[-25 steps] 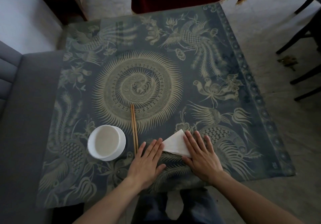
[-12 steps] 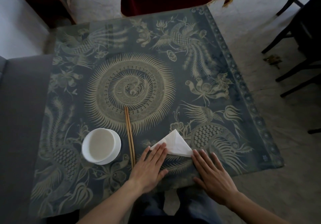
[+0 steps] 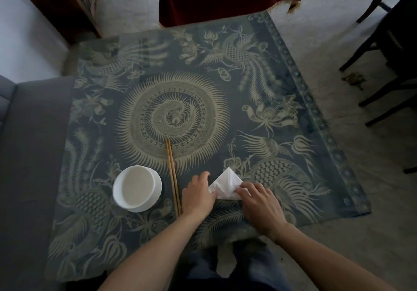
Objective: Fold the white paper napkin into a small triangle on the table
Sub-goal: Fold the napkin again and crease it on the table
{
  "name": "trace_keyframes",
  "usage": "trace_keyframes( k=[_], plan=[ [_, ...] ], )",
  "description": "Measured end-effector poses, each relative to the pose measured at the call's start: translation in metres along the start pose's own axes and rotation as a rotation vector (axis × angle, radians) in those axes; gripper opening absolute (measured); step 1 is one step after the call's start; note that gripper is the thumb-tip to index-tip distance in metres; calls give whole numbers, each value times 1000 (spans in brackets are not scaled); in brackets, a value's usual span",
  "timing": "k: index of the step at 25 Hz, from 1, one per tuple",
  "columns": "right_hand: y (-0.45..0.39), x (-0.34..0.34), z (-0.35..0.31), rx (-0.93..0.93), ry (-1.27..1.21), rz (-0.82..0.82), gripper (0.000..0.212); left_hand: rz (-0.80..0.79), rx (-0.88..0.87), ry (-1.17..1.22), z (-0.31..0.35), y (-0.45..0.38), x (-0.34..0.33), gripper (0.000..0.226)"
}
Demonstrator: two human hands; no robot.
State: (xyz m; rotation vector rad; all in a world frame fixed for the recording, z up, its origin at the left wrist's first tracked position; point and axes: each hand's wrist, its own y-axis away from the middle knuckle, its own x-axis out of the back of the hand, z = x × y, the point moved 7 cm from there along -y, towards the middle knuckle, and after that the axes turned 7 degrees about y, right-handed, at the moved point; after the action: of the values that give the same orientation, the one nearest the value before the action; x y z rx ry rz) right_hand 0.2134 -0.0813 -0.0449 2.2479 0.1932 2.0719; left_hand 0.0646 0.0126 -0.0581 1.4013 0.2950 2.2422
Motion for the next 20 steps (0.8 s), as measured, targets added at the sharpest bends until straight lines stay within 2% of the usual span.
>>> trace_keyframes(
  k=[4,7,10,13,15,17,19,20],
  plan=[
    [-2,-1,5,-76,-65,-21,40,-86,101,46,0,-8,-4,36],
    [-6,1,13,-144,-211,-27,53,-150,121,148,1,-16,-2,14],
    [-20,1,21,-193,-317,-110,76,-182,49,244,12,-27,11,9],
    [-42,6,31,-276,-395,-108,84,-284,-82,158,29,-35,24,4],
    [-61,6,37,-277,-498,-183,73,-312,-187,57,39,-42,33,8],
    [-73,6,38,-297,-650,-273,41,-312,-265,20,47,-49,40,11],
    [-77,5,37,-354,-771,-310,16,-290,-290,108,48,-55,47,10],
    [-77,3,36,-392,-862,-315,13,-250,-275,212,45,-58,50,13]
  ],
)
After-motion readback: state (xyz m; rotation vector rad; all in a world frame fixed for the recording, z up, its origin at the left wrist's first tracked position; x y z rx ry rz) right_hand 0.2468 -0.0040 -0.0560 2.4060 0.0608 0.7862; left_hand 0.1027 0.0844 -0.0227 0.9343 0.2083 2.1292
